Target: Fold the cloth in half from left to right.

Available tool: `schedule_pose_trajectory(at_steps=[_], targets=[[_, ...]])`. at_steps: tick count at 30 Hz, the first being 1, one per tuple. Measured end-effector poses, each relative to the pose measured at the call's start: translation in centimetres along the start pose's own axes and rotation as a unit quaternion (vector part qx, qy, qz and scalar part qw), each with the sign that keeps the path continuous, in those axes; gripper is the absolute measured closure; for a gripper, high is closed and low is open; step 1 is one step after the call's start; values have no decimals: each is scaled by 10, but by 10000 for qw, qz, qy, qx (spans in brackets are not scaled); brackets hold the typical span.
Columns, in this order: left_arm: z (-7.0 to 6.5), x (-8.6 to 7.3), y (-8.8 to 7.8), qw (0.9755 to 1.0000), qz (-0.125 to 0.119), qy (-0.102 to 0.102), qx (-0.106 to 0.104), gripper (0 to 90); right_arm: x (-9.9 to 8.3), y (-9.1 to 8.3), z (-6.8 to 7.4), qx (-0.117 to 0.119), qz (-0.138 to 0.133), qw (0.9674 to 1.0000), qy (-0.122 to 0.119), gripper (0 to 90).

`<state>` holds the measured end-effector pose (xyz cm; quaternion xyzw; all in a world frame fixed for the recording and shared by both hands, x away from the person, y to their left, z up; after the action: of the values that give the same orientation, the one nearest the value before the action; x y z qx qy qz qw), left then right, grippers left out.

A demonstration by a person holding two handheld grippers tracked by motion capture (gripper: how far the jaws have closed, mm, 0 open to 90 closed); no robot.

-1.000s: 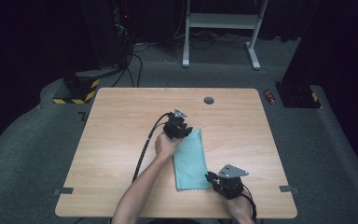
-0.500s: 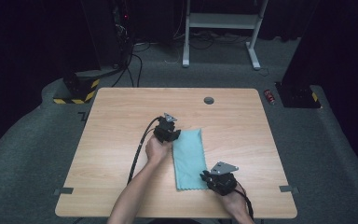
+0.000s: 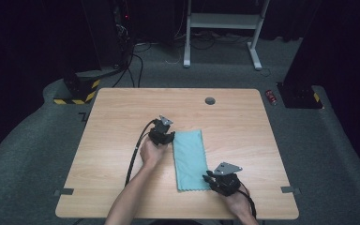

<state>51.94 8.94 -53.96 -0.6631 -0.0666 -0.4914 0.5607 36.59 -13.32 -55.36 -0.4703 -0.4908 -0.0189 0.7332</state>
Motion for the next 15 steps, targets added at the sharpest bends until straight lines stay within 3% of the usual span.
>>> schedule_pose_trajectory(at_steps=[3, 6, 8, 10, 13, 15], targets=[[-13, -2, -8, 9996, -107, 49, -256, 577, 1, 0, 0, 44, -34, 10000, 4, 714], [-26, -9, -12, 9993, -44, 139, -354, 553, 0, 1, 1, 68, 0, 10000, -21, 706], [-31, -16, -12, 9991, 71, 217, -346, 542, -1, 2, 0, 92, 36, 10000, -3, 698], [-33, -22, -12, 9988, 93, 433, -208, 530, -1, 2, 0, 134, 43, 9999, 7, 691], [-32, -25, -14, 9992, 84, 342, -191, 526, -1, 2, 0, 160, 30, 9999, 7, 682], [-33, -27, -17, 9990, 130, 395, -149, 522, -1, 2, 0, 162, 33, 9999, -13, 676]])
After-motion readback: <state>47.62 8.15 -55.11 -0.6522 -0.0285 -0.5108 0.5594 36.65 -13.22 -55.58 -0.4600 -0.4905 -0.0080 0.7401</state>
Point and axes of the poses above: each handheld gripper's, and its own axes: y roughly forward along the jaws, x roughly out of its top, z roughly to its left, the point moved 5 cm from there along y, roughly forward along the jaws, and after that the axes turned 7 degrees about y, right-handed, at the moved point
